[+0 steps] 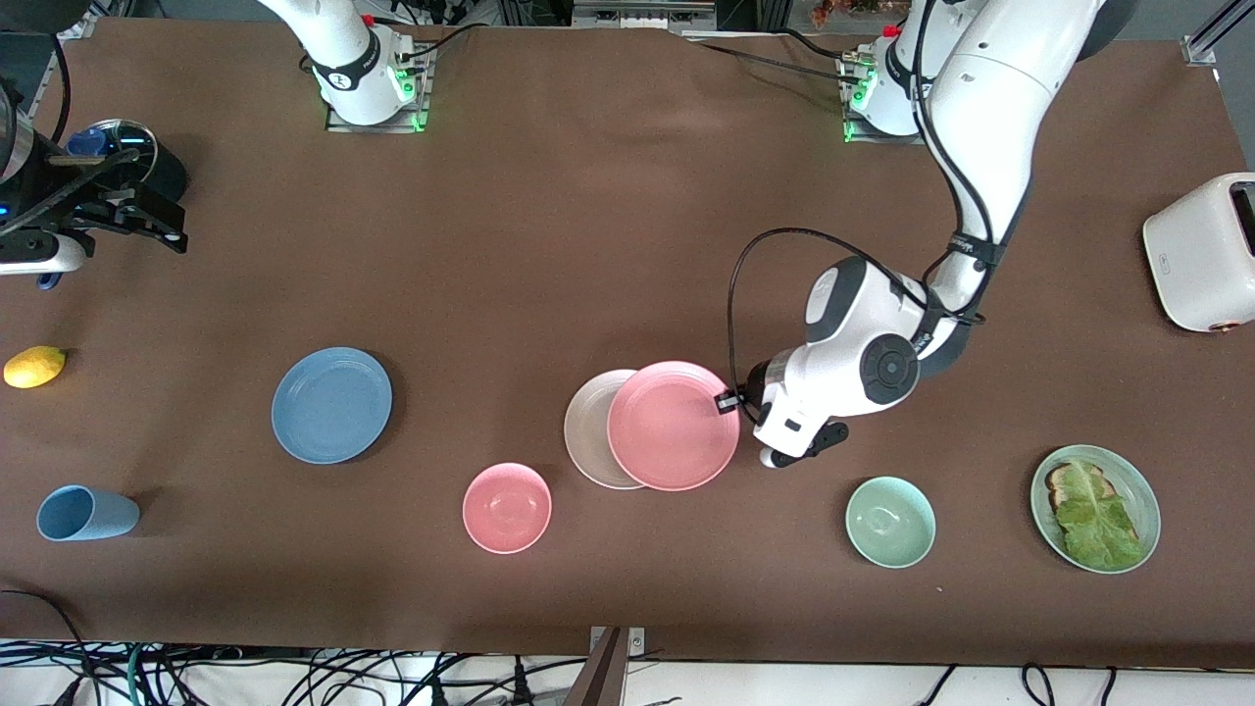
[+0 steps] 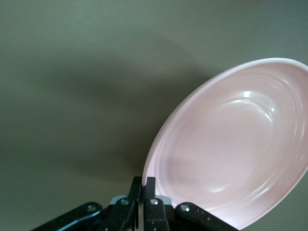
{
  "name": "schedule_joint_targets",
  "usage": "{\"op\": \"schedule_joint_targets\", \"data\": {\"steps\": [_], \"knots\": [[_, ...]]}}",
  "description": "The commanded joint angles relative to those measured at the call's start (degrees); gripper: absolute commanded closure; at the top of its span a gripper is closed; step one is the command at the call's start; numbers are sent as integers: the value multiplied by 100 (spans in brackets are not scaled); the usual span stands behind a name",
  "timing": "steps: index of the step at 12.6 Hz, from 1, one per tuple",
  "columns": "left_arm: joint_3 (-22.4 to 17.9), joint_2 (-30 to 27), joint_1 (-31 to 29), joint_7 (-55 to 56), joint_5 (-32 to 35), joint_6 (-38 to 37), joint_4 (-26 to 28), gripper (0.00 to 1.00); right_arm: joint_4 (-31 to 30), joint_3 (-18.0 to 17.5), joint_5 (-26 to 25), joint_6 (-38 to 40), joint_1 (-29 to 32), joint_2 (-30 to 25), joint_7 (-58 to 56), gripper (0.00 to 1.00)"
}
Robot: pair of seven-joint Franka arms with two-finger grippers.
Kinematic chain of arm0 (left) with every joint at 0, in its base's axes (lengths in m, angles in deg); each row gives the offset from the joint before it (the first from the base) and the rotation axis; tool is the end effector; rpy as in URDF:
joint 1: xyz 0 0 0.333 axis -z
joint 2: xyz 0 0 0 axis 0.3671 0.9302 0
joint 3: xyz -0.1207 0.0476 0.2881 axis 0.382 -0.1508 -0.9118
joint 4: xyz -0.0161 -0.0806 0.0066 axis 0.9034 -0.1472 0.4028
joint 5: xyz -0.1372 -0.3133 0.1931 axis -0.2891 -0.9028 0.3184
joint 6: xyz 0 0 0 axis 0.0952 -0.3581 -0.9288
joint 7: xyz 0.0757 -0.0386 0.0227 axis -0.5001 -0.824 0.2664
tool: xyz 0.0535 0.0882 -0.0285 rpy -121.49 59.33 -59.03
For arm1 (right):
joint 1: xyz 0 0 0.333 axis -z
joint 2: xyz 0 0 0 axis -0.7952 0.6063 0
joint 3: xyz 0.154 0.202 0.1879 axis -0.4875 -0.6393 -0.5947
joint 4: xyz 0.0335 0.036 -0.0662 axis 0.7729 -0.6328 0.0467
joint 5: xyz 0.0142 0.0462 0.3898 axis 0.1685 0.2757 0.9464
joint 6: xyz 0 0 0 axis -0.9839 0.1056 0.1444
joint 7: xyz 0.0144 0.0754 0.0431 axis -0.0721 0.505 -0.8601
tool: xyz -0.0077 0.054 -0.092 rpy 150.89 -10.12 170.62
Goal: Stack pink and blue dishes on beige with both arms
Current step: 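Carry the pink bowl with the left gripper onto the beige plate, then open the left gripper while the right gripper starts toward the blue bowl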
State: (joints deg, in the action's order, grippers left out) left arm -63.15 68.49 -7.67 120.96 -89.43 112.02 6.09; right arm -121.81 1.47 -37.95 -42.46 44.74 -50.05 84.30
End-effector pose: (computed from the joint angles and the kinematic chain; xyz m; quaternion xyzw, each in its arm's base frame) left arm 0.6529 -0.3319 0.2601 0.9596 0.2104 -0.0989 0.1587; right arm 0.5708 0.0270 0.6140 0.9985 0.0448 -0.0118 0.0295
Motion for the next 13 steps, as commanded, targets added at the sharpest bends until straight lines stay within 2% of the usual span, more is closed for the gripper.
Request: {"op": "schedule_joint_targets", "data": {"steps": [1,4,6,7,10,13], "knots": [[-77,269,414,367,-93,337,-252,100,26,3,-26,-75,47,5,-9,0],[-95,392,495,324,-58,374,-252,100,-26,3,-17,-84,38,14,-19,0],[-95,393,442,228,-40,374,-252,22,-26,-23,-8,-84,-5,146,-28,0],[-104,349,416,193,-23,356,-252,0,-27,-32,-16,-119,-67,181,-19,0],[-130,191,144,201,82,260,-244,0,-27,-15,-8,-321,3,400,-28,0],[-121,-98,-251,210,338,-240,-165,0,-9,3,159,-619,12,690,-28,0]]}}
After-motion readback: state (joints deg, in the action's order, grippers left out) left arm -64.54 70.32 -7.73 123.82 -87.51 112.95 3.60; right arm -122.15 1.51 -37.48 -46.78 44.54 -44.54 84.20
